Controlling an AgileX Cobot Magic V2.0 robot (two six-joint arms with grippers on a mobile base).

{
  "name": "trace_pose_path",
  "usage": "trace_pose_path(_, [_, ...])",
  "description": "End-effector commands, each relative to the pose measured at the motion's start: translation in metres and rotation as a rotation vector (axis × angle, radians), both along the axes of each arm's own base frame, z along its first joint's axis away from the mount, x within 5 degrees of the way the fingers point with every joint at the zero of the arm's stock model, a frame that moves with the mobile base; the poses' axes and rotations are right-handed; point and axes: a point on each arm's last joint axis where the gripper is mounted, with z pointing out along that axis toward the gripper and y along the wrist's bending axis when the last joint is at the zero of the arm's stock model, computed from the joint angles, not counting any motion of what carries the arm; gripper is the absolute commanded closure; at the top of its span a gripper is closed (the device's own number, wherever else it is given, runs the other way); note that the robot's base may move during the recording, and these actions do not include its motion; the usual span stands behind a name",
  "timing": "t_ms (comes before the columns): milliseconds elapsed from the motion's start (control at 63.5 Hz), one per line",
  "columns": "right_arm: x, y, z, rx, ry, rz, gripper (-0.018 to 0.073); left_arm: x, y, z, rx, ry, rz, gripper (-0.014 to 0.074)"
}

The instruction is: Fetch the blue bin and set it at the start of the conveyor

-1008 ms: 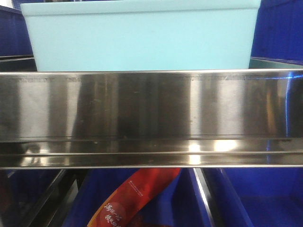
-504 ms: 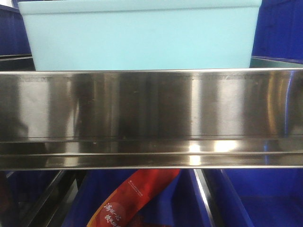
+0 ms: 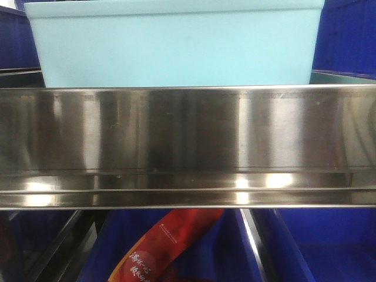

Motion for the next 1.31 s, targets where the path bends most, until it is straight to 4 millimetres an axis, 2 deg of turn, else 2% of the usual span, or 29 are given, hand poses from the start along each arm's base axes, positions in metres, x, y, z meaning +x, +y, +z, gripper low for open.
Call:
trace_pose_path(0, [0.019, -0.001, 0.013, -0.003, 0.098, -0.001, 0.0722, 0.016, -0.001, 0.015, -0.003, -0.005, -0.006, 0.0707])
trace_pose_path(142, [0.045, -0.003, 0.025, 0.001, 0.155, -0.001, 0.0722, 0.038, -0.001, 0.021, -0.005, -0.029, -0.005, 0.0707])
trace_pose_path(252, [0.060, -0.001, 0.022, 0.055, 0.199, 0.020, 0.0722, 0.059, -0.001, 0.013, -0.018, 0.048, -0.010, 0.0707])
trace_pose_path(362, [0.077, 0.005, 0.022, 0.127, 0.277, 0.072, 0.0722, 0.076, -0.007, 0.018, -0.074, 0.140, -0.051, 0.0707])
trace_pose_path(394, [0.084, 0.011, 0.023, 0.124, 0.323, 0.121, 0.0720, 0.080, -0.012, 0.025, -0.047, 0.163, -0.088, 0.0707])
trace_pose_path(551, [0.114, 0.036, 0.029, 0.109, 0.380, 0.261, 0.0720, 0.109, -0.040, 0.036, 0.021, 0.222, -0.240, 0.0707])
trace_pose_path(756, [0.158, 0.056, 0.023, 0.211, 0.488, 0.276, 0.0720, 0.150, -0.074, 0.047, 0.011, 0.272, -0.331, 0.0707])
trace_pose_path(945, [0.199, 0.061, 0.026, 0.229, 0.543, 0.176, 0.0698, 0.198, -0.092, 0.045, -0.031, 0.381, -0.192, 0.0707])
trace_pose_path(1102, [0.230, 0.074, 0.022, 0.191, 0.654, 0.097, 0.0698, 0.233, -0.104, 0.041, -0.022, 0.440, -0.046, 0.0707])
trace_pose_path(1291, [0.265, 0.084, 0.021, 0.184, 0.727, 0.078, 0.0699, 0.258, -0.112, 0.037, -0.036, 0.542, 0.017, 0.0707])
